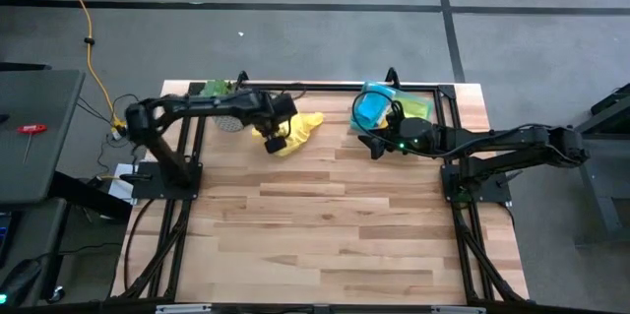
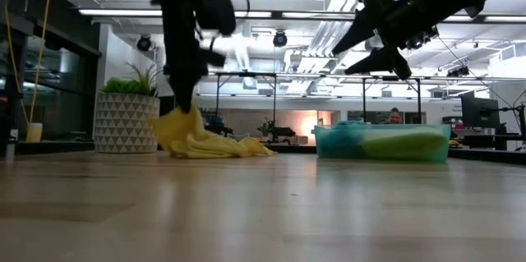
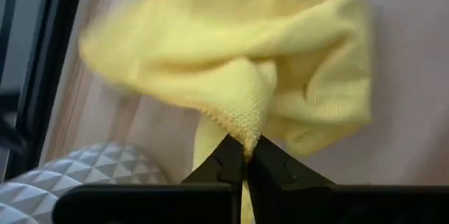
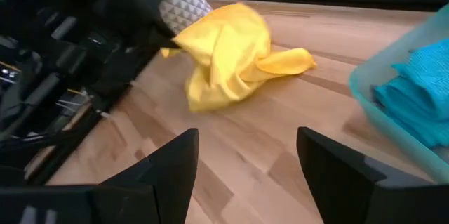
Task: Fold microfiber towels
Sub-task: Fold the yellow towel
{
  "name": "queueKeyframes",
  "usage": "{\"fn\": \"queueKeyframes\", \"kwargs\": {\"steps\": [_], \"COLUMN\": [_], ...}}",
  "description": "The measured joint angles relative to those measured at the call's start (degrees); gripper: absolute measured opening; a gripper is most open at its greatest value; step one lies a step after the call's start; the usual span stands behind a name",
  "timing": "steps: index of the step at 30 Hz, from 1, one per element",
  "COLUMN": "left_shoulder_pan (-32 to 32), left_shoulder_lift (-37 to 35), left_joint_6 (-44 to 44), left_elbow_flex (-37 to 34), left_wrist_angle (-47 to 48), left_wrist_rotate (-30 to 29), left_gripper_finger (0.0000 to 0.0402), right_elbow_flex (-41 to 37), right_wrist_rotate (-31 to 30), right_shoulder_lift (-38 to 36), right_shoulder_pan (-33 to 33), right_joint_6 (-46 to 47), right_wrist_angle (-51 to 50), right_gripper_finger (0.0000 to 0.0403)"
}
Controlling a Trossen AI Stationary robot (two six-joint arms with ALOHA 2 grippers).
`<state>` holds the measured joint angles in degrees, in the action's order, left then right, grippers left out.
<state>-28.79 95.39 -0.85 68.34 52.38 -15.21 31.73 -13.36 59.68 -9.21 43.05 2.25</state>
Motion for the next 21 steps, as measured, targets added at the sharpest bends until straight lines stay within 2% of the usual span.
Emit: {"fn": "queueKeyframes", "kwargs": {"steps": [6, 12, 16, 21], "left_shoulder_pan": [13.47, 27.58, 35.80, 43.33], "left_shoulder_lift": [-8.59, -10.34, -9.52, -9.37], "left_joint_6": [6.11, 14.72, 13.13, 3.28], "left_elbow_flex": [0.00, 0.02, -2.17, -11.70], "left_wrist_angle": [-1.11, -3.28, -2.38, -5.37], "left_wrist_rotate": [1.17, 10.61, 13.61, 13.70], "left_gripper_finger": [0.0001, 0.0000, 0.0000, 0.0000], "right_elbow_flex": [0.00, 0.00, 0.00, 0.00], "right_wrist_rotate": [1.71, 4.08, 7.52, 11.85], "right_shoulder_lift": [0.00, 0.00, 0.00, 0.00], "right_shoulder_pan": [0.00, 0.00, 0.00, 0.87], "right_joint_6": [-0.01, -1.06, -1.07, 0.49], "right_wrist_angle": [3.08, 3.75, 3.74, 3.59], "right_gripper_finger": [0.0233, 0.0233, 0.0233, 0.0233]}}
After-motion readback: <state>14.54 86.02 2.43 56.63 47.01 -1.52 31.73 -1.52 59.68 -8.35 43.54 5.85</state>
